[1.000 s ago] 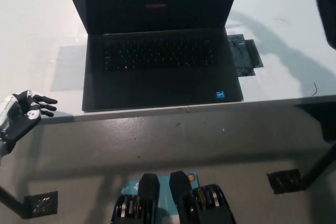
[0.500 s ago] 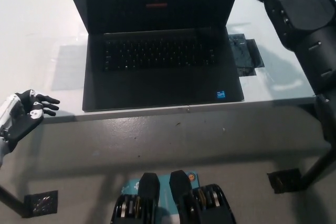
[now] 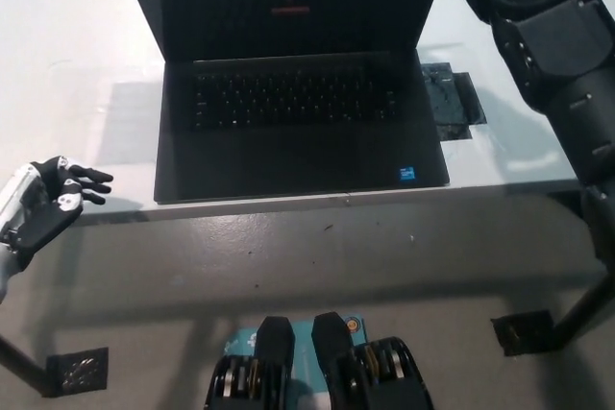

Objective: The robot uses its right hand to push down on the lid of a laptop kept in the middle of the desk to close it

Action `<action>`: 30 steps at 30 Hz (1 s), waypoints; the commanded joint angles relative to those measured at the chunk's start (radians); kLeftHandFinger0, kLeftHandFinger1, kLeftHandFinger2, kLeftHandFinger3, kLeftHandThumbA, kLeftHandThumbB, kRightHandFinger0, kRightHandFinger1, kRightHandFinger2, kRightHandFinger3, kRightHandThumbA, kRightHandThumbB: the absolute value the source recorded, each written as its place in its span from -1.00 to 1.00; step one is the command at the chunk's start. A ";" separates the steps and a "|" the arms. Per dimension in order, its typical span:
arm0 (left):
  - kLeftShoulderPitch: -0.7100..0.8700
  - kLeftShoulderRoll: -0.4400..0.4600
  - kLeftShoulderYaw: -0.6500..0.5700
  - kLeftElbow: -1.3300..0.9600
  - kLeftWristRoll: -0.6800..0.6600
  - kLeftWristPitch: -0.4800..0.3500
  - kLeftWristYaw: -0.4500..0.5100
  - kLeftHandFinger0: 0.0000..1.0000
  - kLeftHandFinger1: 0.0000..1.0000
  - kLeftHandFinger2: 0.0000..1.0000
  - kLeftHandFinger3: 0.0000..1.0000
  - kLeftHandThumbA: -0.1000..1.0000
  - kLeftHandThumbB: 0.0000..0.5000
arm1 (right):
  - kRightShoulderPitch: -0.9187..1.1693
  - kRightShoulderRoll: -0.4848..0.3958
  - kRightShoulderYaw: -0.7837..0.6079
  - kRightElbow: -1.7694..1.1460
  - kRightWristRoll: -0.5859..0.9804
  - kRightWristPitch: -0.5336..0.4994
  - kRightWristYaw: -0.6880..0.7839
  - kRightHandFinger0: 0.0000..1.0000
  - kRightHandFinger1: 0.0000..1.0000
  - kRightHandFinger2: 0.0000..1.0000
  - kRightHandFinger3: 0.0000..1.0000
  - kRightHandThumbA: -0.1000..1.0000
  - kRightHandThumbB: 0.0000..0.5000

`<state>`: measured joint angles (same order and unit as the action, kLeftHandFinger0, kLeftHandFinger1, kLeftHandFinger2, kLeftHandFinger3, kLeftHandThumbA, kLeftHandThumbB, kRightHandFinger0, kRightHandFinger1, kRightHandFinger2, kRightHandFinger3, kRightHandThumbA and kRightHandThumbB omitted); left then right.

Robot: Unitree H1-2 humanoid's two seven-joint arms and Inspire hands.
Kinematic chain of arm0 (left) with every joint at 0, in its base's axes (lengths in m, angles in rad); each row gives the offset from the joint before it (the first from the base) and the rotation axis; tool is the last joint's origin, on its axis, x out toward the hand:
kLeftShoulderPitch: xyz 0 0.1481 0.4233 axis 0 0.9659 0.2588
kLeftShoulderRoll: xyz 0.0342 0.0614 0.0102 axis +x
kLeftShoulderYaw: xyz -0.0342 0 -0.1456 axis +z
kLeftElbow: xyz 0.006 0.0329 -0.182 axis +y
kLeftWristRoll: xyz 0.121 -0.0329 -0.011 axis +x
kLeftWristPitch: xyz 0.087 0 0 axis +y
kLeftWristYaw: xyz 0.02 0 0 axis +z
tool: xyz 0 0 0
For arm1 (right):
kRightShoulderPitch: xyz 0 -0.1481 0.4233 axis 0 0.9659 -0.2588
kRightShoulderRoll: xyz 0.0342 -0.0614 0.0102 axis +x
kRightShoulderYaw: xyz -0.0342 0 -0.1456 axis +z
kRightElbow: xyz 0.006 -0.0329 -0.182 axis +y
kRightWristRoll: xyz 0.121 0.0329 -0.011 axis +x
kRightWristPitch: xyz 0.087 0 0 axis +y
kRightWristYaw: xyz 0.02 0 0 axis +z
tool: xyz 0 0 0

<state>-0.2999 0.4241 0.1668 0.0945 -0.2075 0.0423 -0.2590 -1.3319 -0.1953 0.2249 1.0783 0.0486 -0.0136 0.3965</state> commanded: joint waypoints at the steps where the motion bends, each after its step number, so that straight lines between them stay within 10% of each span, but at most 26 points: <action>1: -0.037 0.030 0.009 -0.015 -0.001 -0.035 -0.011 0.18 0.13 0.12 0.00 -0.98 -0.55 | 0.065 -0.053 -0.027 -0.043 -0.014 0.054 0.020 1.00 1.00 1.00 1.00 -0.43 0.29; 8: -0.049 0.039 0.018 -0.009 -0.006 -0.031 -0.012 0.14 0.05 0.04 -0.04 -1.00 -0.49 | 0.230 -0.048 -0.099 -0.218 0.047 0.123 0.050 1.00 1.00 0.90 1.00 -0.51 0.12; 15: -0.058 0.047 0.019 -0.009 0.001 -0.019 -0.011 0.16 0.07 0.04 -0.04 -0.98 -0.45 | 0.458 -0.011 -0.158 -0.527 0.125 0.237 0.039 1.00 1.00 0.86 1.00 -0.46 0.37; 30: -0.063 0.056 0.023 -0.008 -0.002 -0.011 -0.016 0.16 0.08 0.07 -0.02 -1.00 -0.49 | 0.784 0.081 -0.250 -0.822 0.245 0.310 -0.001 1.00 1.00 0.89 1.00 -0.49 -0.22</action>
<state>-0.3347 0.4365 0.1774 0.1068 -0.2060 0.0432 -0.2628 -0.5485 -0.1194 0.0004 0.3235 0.2484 0.2263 0.4180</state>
